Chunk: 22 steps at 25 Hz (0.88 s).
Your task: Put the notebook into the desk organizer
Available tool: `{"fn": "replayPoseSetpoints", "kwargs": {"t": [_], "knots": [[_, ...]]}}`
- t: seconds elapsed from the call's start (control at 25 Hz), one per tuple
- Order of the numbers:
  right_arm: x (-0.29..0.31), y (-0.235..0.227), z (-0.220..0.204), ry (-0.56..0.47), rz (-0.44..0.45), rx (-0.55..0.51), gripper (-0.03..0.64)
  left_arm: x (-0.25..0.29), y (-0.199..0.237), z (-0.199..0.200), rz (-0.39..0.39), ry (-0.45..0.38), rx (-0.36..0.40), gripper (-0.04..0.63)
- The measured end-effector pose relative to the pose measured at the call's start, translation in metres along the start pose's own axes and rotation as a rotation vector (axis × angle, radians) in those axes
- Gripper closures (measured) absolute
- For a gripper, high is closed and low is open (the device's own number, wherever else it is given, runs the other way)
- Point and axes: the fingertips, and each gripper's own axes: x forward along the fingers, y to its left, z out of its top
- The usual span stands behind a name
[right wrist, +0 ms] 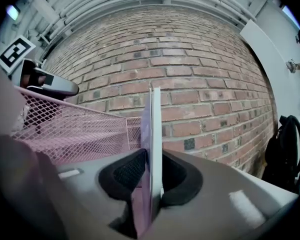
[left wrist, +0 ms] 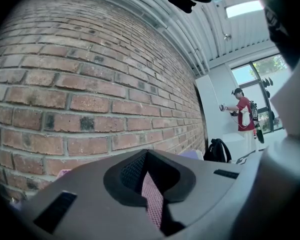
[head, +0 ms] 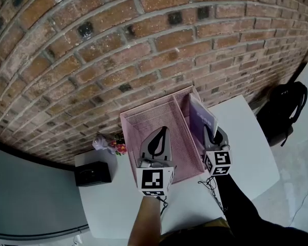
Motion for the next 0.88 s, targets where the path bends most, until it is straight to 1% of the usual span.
{"fn": "replayPoseSetpoints", "kwargs": {"t": [0.28,0.88], "knots": [[-0.009,-0.004,0.002,0.0,0.001,0.03,0.551,-0.002,-0.005,0.002,-0.004,-0.005,-0.01,0.589],[-0.045,0.007,0.011,0.009,0.055,0.012,0.548,-0.027,-0.027,0.014,0.029,-0.023,-0.007,0.589]]}}
